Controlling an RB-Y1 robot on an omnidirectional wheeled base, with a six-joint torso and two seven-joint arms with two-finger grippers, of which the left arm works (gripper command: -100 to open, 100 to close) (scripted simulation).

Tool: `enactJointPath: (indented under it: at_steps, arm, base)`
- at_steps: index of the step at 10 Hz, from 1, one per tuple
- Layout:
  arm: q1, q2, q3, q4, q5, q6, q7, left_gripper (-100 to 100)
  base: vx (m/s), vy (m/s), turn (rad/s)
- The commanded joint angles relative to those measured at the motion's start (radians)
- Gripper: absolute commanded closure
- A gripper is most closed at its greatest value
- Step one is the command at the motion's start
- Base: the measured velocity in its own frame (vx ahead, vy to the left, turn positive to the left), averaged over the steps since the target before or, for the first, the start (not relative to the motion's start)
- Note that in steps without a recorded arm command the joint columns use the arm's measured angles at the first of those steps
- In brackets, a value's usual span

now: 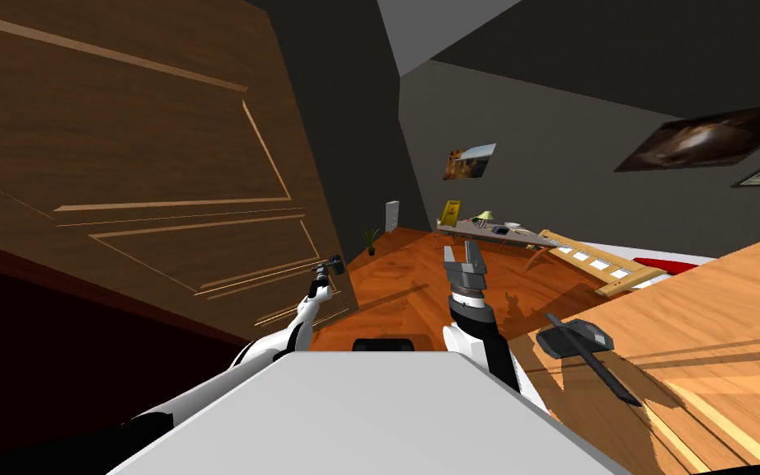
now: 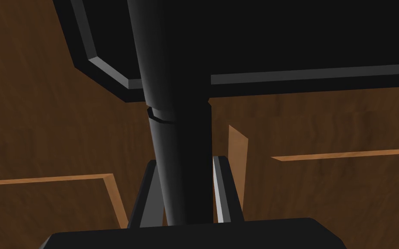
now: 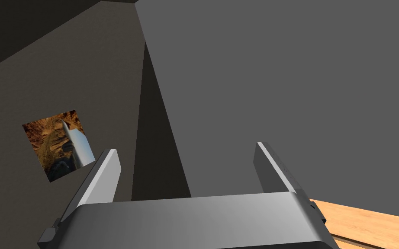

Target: Push the door open

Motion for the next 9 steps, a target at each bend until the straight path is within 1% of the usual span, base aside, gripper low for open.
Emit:
enactJointPath:
  at_steps: [1, 5, 6, 7, 9]
  arm:
    - [-0.002, 0.005, 0.015, 0.003, 0.005, -0.003, -0.008, 100]
    - [0.002, 0.016, 0.046, 0.005, 0.016, -0.005, -0.020, 100]
    - [0.006, 0.020, 0.047, 0.012, 0.016, -0.008, -0.019, 100]
    - [0.009, 0.029, 0.067, 0.011, 0.023, -0.009, -0.027, 100]
    - [0.011, 0.033, 0.081, 0.012, 0.028, -0.010, -0.033, 100]
  base:
    - [0.196, -0.081, 0.069]
    - [0.176, -0.042, 0.047]
    - [0.069, 0.003, 0.041]
    - [0.116, -0.011, 0.051]
    - [0.187, -0.032, 0.049]
